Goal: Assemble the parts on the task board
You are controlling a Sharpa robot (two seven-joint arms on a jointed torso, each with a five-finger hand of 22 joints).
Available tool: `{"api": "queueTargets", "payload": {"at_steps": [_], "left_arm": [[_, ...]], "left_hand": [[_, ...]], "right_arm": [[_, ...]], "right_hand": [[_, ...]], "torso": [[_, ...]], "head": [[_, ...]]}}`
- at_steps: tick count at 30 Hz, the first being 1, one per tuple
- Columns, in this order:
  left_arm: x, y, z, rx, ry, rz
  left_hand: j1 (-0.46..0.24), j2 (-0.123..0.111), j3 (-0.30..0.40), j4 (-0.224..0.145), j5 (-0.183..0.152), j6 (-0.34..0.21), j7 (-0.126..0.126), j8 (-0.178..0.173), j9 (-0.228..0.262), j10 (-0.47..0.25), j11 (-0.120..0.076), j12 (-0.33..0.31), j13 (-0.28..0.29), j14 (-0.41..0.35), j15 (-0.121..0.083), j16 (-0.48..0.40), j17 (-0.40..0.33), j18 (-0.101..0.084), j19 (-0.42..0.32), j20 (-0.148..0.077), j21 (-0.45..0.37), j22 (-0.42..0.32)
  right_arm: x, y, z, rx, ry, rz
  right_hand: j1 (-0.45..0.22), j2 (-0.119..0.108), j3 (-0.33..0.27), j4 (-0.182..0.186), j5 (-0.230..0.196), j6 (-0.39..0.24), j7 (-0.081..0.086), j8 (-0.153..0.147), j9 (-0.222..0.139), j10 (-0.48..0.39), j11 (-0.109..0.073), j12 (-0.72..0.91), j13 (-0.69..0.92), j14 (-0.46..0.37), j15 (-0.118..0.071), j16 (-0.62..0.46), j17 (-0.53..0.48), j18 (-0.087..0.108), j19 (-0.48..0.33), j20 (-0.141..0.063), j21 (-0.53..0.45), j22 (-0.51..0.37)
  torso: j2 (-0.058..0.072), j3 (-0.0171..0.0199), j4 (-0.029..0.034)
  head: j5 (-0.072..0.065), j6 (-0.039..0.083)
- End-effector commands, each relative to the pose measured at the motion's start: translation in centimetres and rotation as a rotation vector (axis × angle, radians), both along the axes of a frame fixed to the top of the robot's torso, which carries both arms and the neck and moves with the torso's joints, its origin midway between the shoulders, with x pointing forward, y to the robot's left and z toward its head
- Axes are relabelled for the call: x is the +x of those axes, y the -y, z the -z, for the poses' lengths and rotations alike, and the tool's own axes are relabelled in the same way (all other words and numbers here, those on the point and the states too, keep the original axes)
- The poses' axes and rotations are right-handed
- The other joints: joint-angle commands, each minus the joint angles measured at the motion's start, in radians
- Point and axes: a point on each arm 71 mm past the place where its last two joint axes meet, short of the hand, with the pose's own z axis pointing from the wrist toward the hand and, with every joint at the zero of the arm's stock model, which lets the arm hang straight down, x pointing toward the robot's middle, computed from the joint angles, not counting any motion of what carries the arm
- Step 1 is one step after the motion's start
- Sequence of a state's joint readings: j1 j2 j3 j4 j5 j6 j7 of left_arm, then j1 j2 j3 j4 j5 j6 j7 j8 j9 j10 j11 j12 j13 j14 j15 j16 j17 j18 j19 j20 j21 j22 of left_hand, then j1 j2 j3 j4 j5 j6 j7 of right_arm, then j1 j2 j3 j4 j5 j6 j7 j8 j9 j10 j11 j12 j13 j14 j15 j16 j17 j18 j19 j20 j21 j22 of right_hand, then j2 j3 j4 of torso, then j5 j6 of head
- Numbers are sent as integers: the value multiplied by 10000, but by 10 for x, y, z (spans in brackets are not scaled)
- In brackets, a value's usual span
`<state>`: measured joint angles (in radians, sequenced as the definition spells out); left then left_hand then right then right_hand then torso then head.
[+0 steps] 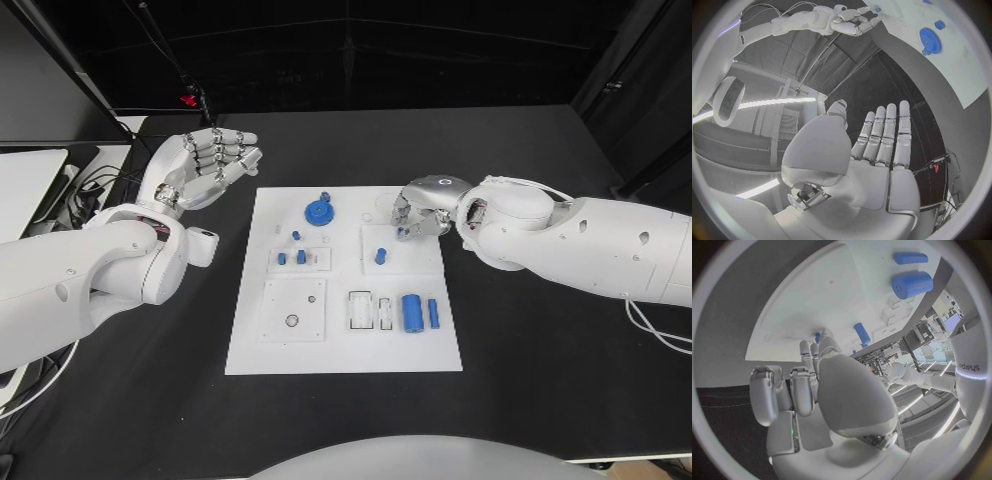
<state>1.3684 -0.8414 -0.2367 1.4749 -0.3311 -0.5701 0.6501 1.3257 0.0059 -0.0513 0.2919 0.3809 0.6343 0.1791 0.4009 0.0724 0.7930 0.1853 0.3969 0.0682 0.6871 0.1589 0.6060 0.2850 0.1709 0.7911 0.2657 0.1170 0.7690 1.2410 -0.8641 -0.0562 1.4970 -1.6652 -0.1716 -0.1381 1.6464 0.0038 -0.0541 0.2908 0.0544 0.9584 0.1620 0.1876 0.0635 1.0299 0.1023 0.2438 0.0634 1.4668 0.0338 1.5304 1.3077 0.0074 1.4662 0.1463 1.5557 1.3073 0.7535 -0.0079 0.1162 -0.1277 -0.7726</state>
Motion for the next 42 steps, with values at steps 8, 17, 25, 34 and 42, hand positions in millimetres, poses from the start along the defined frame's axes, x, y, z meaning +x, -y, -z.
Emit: {"api": "queueTargets", "payload": {"at_steps": [8, 17, 25, 34, 42], "left_arm": [[0, 0, -1, -69, -4, 34], [0, 0, -1, -59, -46, 15], [1, 0, 0, -47, -93, 1], [1, -1, 1, -39, -137, -2], [2, -1, 1, -34, -168, 3]], "left_hand": [[171, 168, -155, -2, 111, -136, 535, 199, -9, -164, -14, 220, -4, 142, -57, 245, -54, 109, 252, -32, 17, -43], [251, 232, -214, -5, 140, -181, 526, 291, -15, -212, -22, 321, -10, 220, -83, 388, -73, 110, 362, -59, 65, -51], [271, 250, -241, -4, 149, -191, 523, 326, -17, -226, -26, 359, -11, 248, -92, 441, -77, 109, 398, -70, 85, -51], [279, 258, -253, -3, 152, -196, 521, 341, -18, -233, -27, 375, -12, 260, -96, 465, -79, 109, 413, -74, 93, -51], [284, 264, -262, -3, 154, -200, 520, 351, -18, -237, -28, 386, -12, 267, -99, 480, -80, 108, 422, -77, 98, -51]], "right_arm": [[-1, -2, 3, -456, -95, 59], [-2, -3, 3, -549, -78, 49], [-5, -7, -1, -645, 512, -22], [-10, -10, -4, -839, 1105, -95], [-14, -12, -6, -760, 1349, -167]], "right_hand": [[33, 23, 256, 12, -68, 331, -131, -102, 37, 583, -109, -153, -22, 776, -138, -39, 1320, 7, 864, -155, -91, 2505], [14, 19, 446, 8, -68, 704, -205, -109, 57, 1058, -202, -335, -26, 766, -226, -63, 1264, 28, 819, -245, -157, 2471], [-20, -64, 559, 13, -69, 854, -220, -193, 39, 1357, -246, -522, -31, 758, -271, -84, 1213, 33, 809, -297, -175, 2461], [-91, -168, 614, 24, -72, 818, -212, -315, 18, 1396, -232, -709, -38, 747, -268, -108, 1151, 37, 799, -311, -191, 2453], [-193, -292, 685, 16, -73, 675, -205, -499, 1, 1481, -230, -868, -17, 734, -262, -139, 1076, 44, 787, -309, -212, 2442]], "torso": [[5, 0, 0], [1, 6, -9], [4, 5, -3], [2, 0, 0], [0, 2, -5]], "head": [[-33, -73], [4, -136], [-3, -146], [4, -151], [15, -157]]}}
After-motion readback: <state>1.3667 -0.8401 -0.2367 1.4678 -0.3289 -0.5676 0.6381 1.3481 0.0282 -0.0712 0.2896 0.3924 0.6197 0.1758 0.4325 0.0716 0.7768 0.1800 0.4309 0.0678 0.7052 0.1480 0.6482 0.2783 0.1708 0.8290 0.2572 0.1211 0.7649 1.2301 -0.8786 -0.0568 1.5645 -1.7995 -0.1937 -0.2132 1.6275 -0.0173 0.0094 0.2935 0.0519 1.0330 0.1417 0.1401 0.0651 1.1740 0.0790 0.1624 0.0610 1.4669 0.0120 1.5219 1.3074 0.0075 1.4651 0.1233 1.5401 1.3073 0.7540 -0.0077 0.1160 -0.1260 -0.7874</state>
